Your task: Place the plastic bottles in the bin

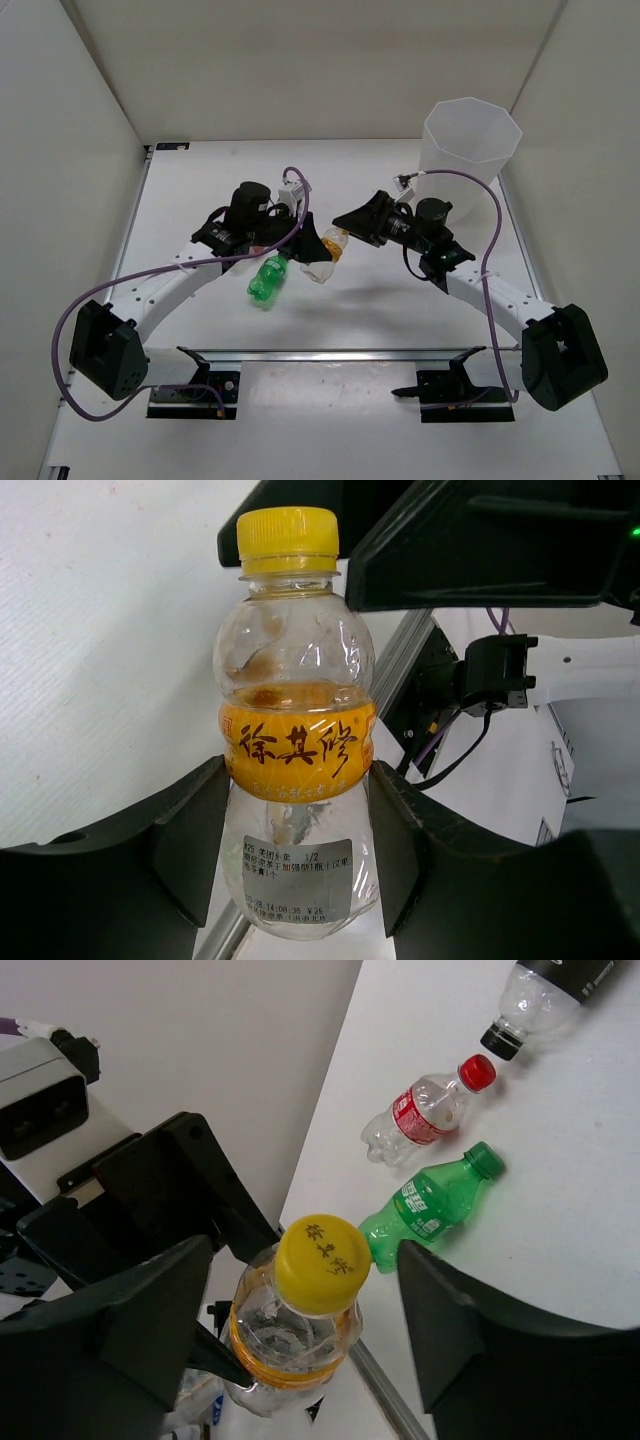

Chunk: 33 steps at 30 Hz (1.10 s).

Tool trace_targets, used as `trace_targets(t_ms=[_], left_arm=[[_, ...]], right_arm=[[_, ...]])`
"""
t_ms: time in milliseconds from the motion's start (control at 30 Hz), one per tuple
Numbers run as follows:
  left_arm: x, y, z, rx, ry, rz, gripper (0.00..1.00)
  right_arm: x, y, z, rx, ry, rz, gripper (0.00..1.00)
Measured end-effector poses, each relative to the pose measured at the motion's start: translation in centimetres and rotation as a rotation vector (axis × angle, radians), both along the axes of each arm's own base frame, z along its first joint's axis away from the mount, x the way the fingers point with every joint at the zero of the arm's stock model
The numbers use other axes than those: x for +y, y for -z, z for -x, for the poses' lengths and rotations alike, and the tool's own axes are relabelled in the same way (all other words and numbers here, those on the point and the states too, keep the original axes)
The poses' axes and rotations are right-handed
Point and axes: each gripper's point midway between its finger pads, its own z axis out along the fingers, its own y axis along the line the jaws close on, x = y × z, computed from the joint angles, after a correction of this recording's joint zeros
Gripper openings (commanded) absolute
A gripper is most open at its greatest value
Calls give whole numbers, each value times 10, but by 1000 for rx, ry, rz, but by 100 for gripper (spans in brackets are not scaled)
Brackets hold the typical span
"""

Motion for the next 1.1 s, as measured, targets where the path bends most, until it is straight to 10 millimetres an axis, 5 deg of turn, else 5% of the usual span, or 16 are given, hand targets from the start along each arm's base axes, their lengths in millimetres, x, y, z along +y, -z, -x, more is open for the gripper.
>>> trace_targets(t_ms=[167,267,333,433,533,700,867,1100], left_arm=[[-3,1,-4,4,-2,11,14],[-5,3,-2,12,11,11,16],[-6,3,-1,14,9,9,20],[-5,3,-2,15,5,11,74],[0,-1,-5,10,-10,28,99],[23,-28,-15,-40,-81,74,98],[57,-43,-28,-66,-189,65,99],[116,-1,-71,26,-480,-241,98]], right_arm=[[1,7,0,26,-4,-1,37],[1,7,-1,42,5,-8,2],[1,8,-1,41,5,-5,0],[0,8,-3,39,8,-1,0],[-2,6,-6,19,13,21,0],[-25,-8,-29,-43,81,80,0],[-69,-76,-70,-230,198,162,0],[-163,-227,-126,-602,505,413,0]])
